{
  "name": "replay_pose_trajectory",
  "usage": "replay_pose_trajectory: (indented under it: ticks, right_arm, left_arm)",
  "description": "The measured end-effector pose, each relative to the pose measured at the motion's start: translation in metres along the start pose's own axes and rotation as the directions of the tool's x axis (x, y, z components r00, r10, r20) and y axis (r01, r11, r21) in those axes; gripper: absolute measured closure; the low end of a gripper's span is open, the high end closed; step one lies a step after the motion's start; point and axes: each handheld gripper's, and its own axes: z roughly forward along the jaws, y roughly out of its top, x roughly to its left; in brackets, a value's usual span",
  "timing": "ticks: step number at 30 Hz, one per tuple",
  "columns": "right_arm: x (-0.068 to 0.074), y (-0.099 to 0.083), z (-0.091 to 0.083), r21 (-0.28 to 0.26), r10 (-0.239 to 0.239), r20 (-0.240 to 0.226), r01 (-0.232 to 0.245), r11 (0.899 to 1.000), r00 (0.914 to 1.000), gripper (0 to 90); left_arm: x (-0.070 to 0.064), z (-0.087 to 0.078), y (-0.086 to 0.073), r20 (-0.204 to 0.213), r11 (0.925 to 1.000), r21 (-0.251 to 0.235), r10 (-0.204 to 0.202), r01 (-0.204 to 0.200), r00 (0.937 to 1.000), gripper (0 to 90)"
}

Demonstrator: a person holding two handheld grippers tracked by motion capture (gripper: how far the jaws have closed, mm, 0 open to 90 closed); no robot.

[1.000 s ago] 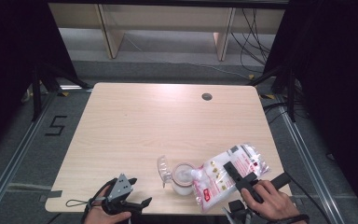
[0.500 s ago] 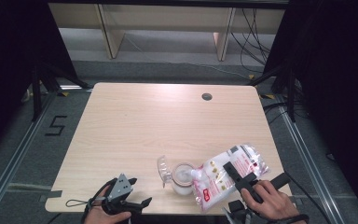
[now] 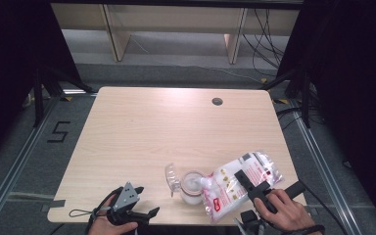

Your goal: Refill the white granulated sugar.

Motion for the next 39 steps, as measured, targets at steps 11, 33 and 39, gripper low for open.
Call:
replay_pose_trajectory:
  ticks: [11,33,39]
  right_arm:
    - [0.001,0.001,0.001,-0.009,0.001,0.000,-0.001,1.000,1.0000,73.9]
    - [0.011,-0.016,0.010,-0.170,0.267,-0.062,-0.274,0.947,0.9617,74.9]
    - [0.020,-0.018,0.018,-0.206,0.330,-0.095,-0.343,0.916,0.9390,75.2]
  left_arm:
    - [0.000,0.000,0.000,0.000,1.0000,0.000,-0.001,0.001,1.0000,15.8]
    - [-0.002,0.000,0.000,0.007,0.9995,-0.023,-0.020,0.020,0.9998,15.9]
    - [-0.001,-0.001,0.000,0.007,0.9997,-0.018,-0.017,0.017,0.9998,15.8]
